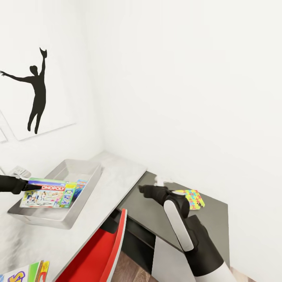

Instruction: Put all the toys in the child's room - the three board games (two on the bed and one on the table), the two jigsaw puzzles on the table, and the tennis ball on the table - inside the toy box on the table in the child's room.

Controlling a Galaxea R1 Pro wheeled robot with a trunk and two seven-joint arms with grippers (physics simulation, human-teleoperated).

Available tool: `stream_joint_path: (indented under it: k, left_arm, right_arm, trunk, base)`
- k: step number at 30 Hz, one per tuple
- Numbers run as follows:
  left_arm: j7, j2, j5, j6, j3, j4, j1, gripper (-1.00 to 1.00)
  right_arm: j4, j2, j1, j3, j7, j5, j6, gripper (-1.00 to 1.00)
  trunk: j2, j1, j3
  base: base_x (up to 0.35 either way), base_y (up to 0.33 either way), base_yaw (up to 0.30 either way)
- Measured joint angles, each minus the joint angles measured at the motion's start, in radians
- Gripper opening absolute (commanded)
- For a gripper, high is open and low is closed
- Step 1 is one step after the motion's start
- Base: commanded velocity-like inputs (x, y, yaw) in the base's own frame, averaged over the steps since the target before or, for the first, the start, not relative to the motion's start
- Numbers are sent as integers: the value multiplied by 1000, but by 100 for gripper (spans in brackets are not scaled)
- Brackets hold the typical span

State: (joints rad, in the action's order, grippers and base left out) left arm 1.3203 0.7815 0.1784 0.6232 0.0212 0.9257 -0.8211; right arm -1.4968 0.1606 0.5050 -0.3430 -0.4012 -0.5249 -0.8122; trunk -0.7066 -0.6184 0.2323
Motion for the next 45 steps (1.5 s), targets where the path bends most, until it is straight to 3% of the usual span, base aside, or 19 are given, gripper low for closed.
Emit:
stream_joint_path:
  k: [4, 8, 21, 36, 45]
  left_arm:
    - [2, 0, 2, 0, -6, 5, 0, -100]
    - [2, 0, 3, 0, -7, 7, 0, -100]
    - [2, 2, 3, -2, -8, 9, 0, -100]
    - [12, 41, -6, -38, 1, 12, -3, -100]
    - [87, 46, -1, -37, 3, 11, -3, -100]
  right_arm:
    - [-15, -1, 0, -43, -3, 1, 2, 100]
    - [-19, -2, -1, -57, -4, 1, 3, 100]
    - [-21, -3, -1, -61, -4, 1, 3, 100]
    - [-21, -4, -1, -61, -4, 1, 3, 100]
    - [-21, -4, -1, -61, -4, 1, 3, 100]
  trunk:
    - [0, 0, 1]
    - [0, 0, 6]
    - [0, 0, 27]
    - [0, 0, 51]
    - [0, 0, 66]
  base:
    - [0, 0, 0]
    - [0, 0, 0]
    - [0, 0, 0]
    - [0, 0, 0]
    - [0, 0, 0]
